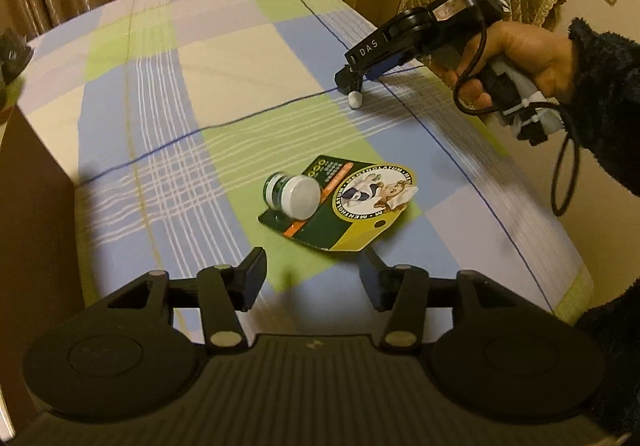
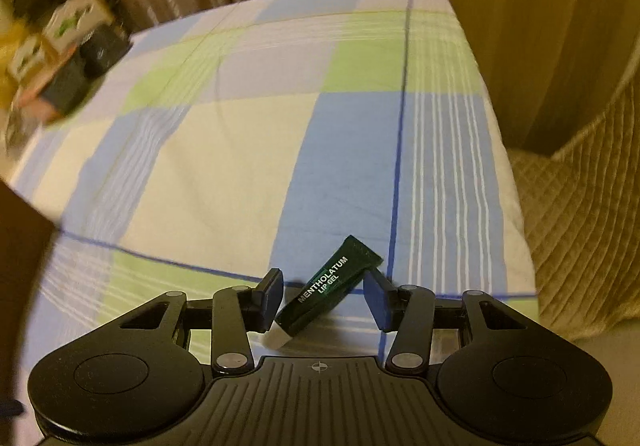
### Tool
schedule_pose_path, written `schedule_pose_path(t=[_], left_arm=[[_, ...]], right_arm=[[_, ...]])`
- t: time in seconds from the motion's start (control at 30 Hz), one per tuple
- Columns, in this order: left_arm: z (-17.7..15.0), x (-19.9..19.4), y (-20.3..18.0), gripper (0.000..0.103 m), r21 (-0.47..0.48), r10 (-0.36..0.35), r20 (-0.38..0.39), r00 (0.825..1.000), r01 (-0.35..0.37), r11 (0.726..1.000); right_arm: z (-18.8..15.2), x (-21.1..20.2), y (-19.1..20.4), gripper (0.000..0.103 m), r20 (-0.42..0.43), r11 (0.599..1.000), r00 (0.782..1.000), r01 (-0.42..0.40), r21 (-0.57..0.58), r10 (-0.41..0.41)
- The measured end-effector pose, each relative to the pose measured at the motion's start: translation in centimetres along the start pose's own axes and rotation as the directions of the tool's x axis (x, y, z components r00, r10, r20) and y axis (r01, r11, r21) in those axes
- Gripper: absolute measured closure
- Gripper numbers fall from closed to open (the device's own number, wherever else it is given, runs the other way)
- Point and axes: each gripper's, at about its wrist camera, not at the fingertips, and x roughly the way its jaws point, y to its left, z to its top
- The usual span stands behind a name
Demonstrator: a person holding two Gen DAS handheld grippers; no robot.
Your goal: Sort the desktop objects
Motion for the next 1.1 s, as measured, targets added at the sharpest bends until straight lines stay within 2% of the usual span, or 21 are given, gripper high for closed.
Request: schedule_pose_path(t=[0.07,0.13,0.23,0.43,0.6,0.73,0.87,0.9,0.97,1.03,1.07,1.1], left_arm=[[-0.3,-0.6,0.2,0.054,-0.022,-0.01,0.003,1.0,0.01,1.0],[-0.5,-1.1,0.4,0.053,-0.049,-0.014,0.01,1.0,0.015,0.999],[-0.2,-0.9,0.8,0.053,-0.103,-0.022,0.025,0.999,0.025,0.994],[0.7,1.1,0.1,0.053,-0.169,-0.014,0.024,1.0,0.018,0.985],[1.0,3.0,0.3,0.051,-0.253,0.014,0.008,1.0,-0.012,0.967],[1.8,4.4,0.7,0.047,-0.318,0.045,0.009,0.999,-0.04,0.947],[2.7,6.4,0.9,0.047,-0.334,0.078,0.003,0.997,-0.073,0.94],[2.8,6.9,0.9,0.047,-0.333,0.082,-0.002,0.997,-0.078,0.94],[2.9,7.8,0.9,0.055,-0.317,0.1,-0.019,0.995,-0.1,0.943],[2.8,8.2,0.6,0.062,-0.271,0.13,-0.014,0.991,-0.129,0.954],[2.7,8.2,0.4,0.068,-0.235,0.136,-0.014,0.991,-0.135,0.963],[2.6,8.1,0.2,0.07,-0.202,0.13,-0.011,0.992,-0.129,0.971]], right_arm=[[-0.4,-0.1,0.4,0.072,-0.011,0.999,1.0,0.0,-0.054,0.0],[-1.1,-0.4,0.5,0.082,-0.027,0.995,1.0,-0.011,-0.096,0.008],[-2.4,-1.2,0.2,0.087,-0.047,0.991,0.999,-0.03,-0.132,0.024],[-5.6,-3.5,-0.8,0.087,-0.099,0.989,0.993,-0.074,-0.129,0.061],[-8.7,-5.8,-1.0,0.087,-0.135,0.99,0.987,-0.1,-0.098,0.086],[-10.2,-7.1,-1.3,0.087,-0.133,0.992,0.988,-0.089,-0.088,0.077],[-10.8,-7.7,-1.8,0.087,-0.132,0.995,0.989,-0.081,-0.064,0.072],[-10.8,-7.8,-1.9,0.087,-0.134,0.995,0.988,-0.081,-0.062,0.072],[-10.9,-7.9,-2.2,0.087,-0.135,0.995,0.988,-0.08,-0.06,0.072],[-11.0,-7.9,-2.2,0.087,-0.133,0.995,0.988,-0.082,-0.063,0.073],[-11.0,-7.9,-2.3,0.087,-0.132,0.994,0.988,-0.083,-0.064,0.074],[-11.1,-7.9,-2.2,0.087,-0.131,0.994,0.989,-0.083,-0.066,0.074]])
